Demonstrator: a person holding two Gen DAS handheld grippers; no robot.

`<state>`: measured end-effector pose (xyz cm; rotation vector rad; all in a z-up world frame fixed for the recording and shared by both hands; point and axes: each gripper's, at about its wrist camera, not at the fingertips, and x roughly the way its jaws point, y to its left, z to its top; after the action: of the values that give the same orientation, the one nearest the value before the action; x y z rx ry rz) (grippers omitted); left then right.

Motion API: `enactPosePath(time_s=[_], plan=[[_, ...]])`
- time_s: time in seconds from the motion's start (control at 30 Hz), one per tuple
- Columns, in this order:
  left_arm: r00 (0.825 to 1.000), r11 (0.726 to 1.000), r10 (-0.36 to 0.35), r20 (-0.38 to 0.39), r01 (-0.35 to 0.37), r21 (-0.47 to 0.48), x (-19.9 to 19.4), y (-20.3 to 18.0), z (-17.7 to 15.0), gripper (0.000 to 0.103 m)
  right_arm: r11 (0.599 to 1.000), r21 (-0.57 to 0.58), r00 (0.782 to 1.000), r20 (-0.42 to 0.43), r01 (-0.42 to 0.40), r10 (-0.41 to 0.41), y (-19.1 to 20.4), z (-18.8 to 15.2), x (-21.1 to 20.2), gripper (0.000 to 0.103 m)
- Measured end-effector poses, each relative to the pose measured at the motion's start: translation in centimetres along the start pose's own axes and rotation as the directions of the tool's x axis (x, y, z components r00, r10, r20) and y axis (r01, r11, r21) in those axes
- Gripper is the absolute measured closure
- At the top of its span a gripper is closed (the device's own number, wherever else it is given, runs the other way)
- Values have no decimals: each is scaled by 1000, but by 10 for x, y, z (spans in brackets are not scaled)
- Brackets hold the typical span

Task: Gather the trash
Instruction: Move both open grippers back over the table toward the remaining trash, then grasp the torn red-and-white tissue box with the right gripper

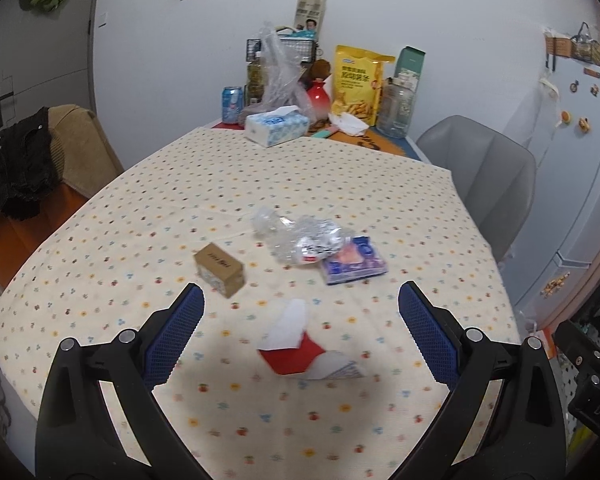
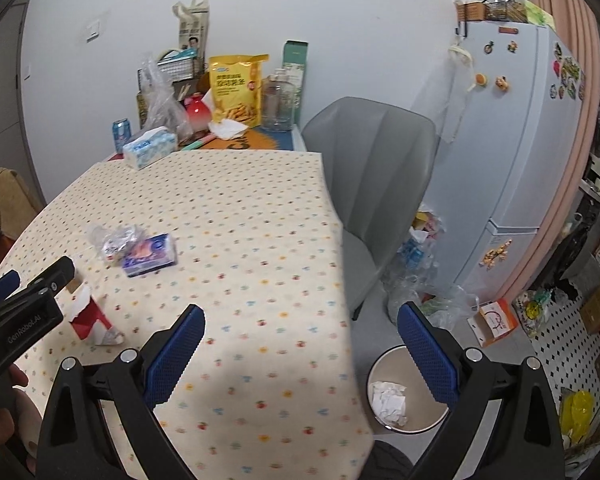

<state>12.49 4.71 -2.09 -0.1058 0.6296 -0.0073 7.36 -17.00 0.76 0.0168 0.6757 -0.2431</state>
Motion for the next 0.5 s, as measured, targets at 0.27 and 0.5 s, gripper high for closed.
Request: enactPosePath(time_s=[0.27, 0.5], plan=[[999, 998, 52, -14, -52, -21, 8, 34, -1, 6, 997, -30, 997, -37, -72, 71, 35, -4, 16, 11], [997, 998, 62, -39, -63, -29, 21, 58, -6, 6, 990, -68, 990, -67, -126, 121, 68, -8, 28, 16]])
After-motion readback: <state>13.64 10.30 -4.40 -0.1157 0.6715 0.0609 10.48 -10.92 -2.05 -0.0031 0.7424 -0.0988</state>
